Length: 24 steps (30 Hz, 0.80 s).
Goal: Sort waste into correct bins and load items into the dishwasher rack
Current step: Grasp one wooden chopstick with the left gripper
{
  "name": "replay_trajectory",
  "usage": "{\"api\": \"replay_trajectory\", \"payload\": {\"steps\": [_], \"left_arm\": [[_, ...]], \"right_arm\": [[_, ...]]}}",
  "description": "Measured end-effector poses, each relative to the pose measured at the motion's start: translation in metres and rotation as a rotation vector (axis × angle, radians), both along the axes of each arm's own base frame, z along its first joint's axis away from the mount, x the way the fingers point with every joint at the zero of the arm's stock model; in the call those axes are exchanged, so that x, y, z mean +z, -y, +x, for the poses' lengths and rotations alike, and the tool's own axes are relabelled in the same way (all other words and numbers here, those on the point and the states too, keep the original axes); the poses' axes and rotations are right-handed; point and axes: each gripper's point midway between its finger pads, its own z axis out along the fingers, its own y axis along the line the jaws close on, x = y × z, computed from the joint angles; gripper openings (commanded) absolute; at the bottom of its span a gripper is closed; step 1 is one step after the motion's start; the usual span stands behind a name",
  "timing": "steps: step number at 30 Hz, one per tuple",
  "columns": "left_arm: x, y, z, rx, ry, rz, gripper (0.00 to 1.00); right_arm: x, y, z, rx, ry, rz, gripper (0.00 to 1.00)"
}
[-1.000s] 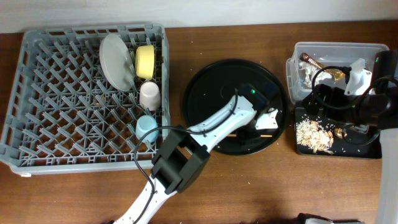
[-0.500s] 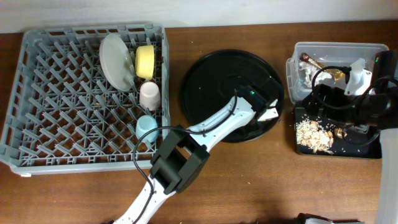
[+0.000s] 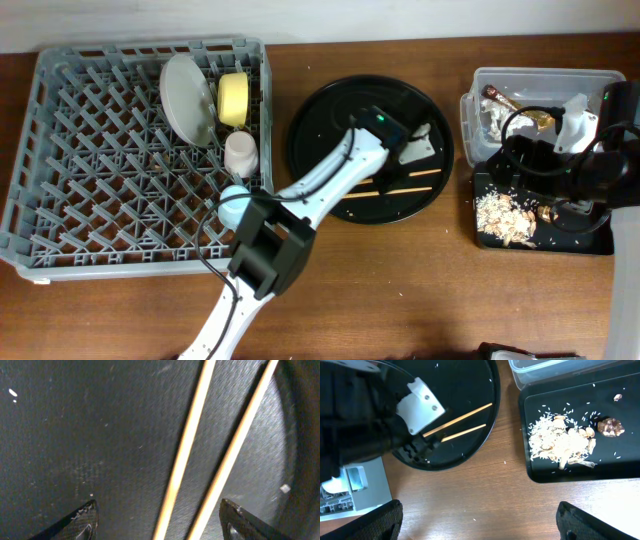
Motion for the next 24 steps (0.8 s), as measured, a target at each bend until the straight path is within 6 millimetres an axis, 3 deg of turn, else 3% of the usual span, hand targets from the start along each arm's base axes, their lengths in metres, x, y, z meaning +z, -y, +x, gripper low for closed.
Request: {"api": "replay_trajectory", "payload": {"steps": [4, 6, 13, 18, 19, 21, 22, 24], "left_arm": [[-0.001, -0.012, 0.015, -0.048, 0.001, -0.021, 0.76], [0.000, -0.009, 0.018, -0.064, 0.011, -0.034, 0.75], [-0.025, -0.003, 0.004, -0.103, -0.063, -0.038, 0.72], [-0.027, -0.001, 0.002, -0.107, -0.072, -0.050, 0.71], [-0.029, 0.000, 0.003, -0.107, -0.070, -0.051, 0.60], [-0.039, 0.001, 0.001, -0.113, -0.087, -0.045, 0.17], [-0.039, 0.001, 0.002, -0.111, -0.085, -0.047, 0.01], [-0.041, 0.004, -0.005, -0.121, -0.109, -0.053, 0.01]], "right_arm": [[0.000, 0.000, 0.000, 0.000, 0.000, 0.000, 0.99], [0.000, 0.000, 0.000, 0.000, 0.000, 0.000, 0.98], [0.000, 0.000, 0.000, 0.000, 0.000, 0.000, 0.98], [0.000, 0.000, 0.000, 0.000, 0.000, 0.000, 0.98], [0.000, 0.000, 0.000, 0.001, 0.000, 0.000, 0.98], [0.000, 0.000, 0.000, 0.000, 0.000, 0.000, 0.98], [0.000, 0.000, 0.000, 0.000, 0.000, 0.000, 0.98], [0.000, 0.000, 0.000, 0.000, -0.001, 0.001, 0.98]]}}
